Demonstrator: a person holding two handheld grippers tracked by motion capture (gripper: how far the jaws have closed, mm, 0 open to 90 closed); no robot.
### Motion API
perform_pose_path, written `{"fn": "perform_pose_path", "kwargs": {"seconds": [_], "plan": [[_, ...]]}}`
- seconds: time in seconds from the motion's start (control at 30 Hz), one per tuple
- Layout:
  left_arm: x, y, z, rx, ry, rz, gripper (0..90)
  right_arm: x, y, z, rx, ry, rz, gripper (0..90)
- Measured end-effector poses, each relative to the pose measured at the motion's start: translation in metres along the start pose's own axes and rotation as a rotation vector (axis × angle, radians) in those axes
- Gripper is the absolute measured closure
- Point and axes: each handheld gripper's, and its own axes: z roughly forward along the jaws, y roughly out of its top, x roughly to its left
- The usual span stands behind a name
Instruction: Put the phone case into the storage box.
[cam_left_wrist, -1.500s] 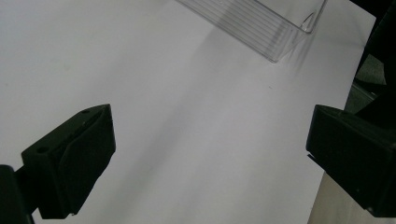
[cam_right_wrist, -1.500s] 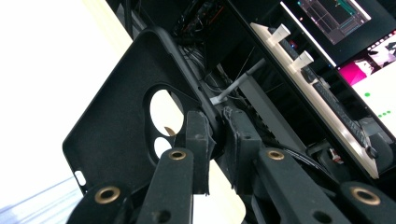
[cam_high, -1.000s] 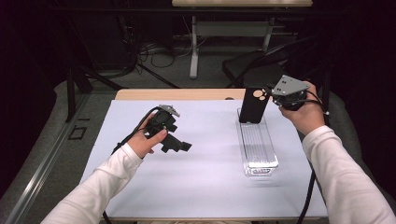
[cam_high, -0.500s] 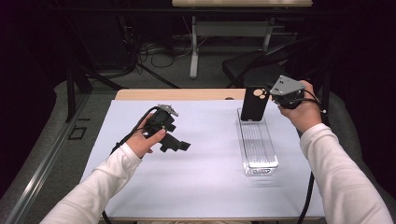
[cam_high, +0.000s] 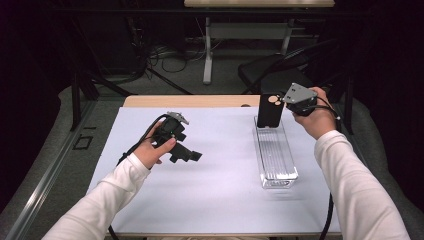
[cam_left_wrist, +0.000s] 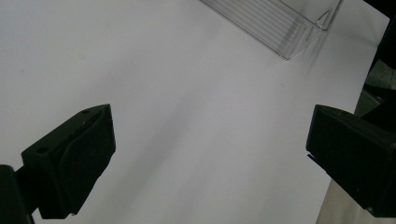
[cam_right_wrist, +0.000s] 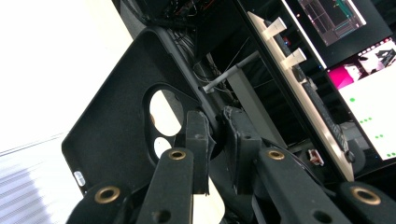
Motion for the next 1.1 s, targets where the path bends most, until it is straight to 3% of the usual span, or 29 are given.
{"fn": "perform_pose_path", "kwargs": {"seconds": [0.2,0.63,1.1], "plan": [[0.001,-0.001,-0.002,0.000,0.002,-0.004,1.7,0.006,-0.005,0.013,0.024,-0.005,-0.048,80.9],[0.002,-0.002,-0.003,0.003,0.007,-0.005,1.6,0.013,-0.015,0.030,0.024,-0.006,-0.035,80.9],[0.004,-0.004,-0.003,0.010,0.008,-0.009,1.6,0.018,-0.018,0.040,0.037,0.004,-0.052,80.8]]}}
